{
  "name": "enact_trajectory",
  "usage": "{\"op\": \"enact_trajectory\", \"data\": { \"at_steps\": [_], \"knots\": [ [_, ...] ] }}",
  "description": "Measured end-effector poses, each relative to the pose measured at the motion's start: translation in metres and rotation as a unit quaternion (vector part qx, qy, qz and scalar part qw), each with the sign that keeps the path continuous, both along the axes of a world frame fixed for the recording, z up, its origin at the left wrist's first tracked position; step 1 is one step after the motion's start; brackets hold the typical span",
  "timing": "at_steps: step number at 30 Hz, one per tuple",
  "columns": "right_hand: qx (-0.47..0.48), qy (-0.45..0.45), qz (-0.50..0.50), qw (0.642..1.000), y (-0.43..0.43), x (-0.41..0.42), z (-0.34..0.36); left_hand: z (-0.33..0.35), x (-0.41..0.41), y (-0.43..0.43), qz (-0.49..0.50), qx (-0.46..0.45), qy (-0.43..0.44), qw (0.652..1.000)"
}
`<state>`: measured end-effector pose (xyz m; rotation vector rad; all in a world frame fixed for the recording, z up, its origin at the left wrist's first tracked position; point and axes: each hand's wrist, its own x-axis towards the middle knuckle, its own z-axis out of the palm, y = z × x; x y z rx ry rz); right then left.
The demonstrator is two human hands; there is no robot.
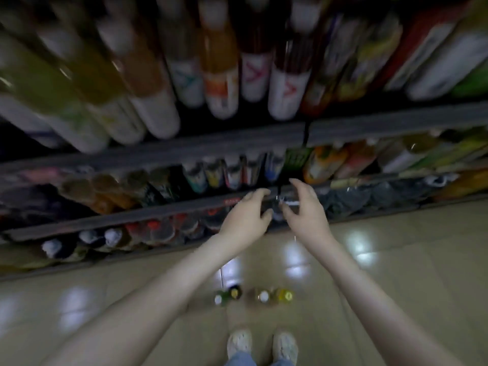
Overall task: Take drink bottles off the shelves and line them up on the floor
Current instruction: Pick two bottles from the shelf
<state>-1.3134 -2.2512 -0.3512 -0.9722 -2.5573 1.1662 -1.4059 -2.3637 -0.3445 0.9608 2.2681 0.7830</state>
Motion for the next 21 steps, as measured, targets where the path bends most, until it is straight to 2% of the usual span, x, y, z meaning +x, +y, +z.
{"op": "enact_trajectory", "data": {
  "at_steps": [5,10,14,17,19,21],
  "knots": [
    [0.102,0.164,-0.004,0.981,0.021,-0.031,0.160,0.157,-0.029,0.010,-0.016,0.123,0.142,0.982],
    [0.177,0.301,-0.020,0.937,0.036,-0.043,0.271,0.263,-0.042,0.016,0.011,0.240,0.305,0.922],
    [0.244,0.343,-0.020,0.907,0.051,-0.055,0.326,0.311,-0.055,0.022,0.064,0.310,0.431,0.845],
    [0.246,0.355,-0.001,0.902,0.060,-0.068,0.355,0.334,-0.070,0.030,0.115,0.323,0.507,0.791],
    [0.240,0.351,0.021,0.905,0.062,-0.080,0.367,0.345,-0.078,0.036,0.154,0.302,0.530,0.777],
    [0.251,0.338,0.039,0.906,0.058,-0.096,0.374,0.351,-0.087,0.041,0.190,0.259,0.535,0.781]
  ]
}}
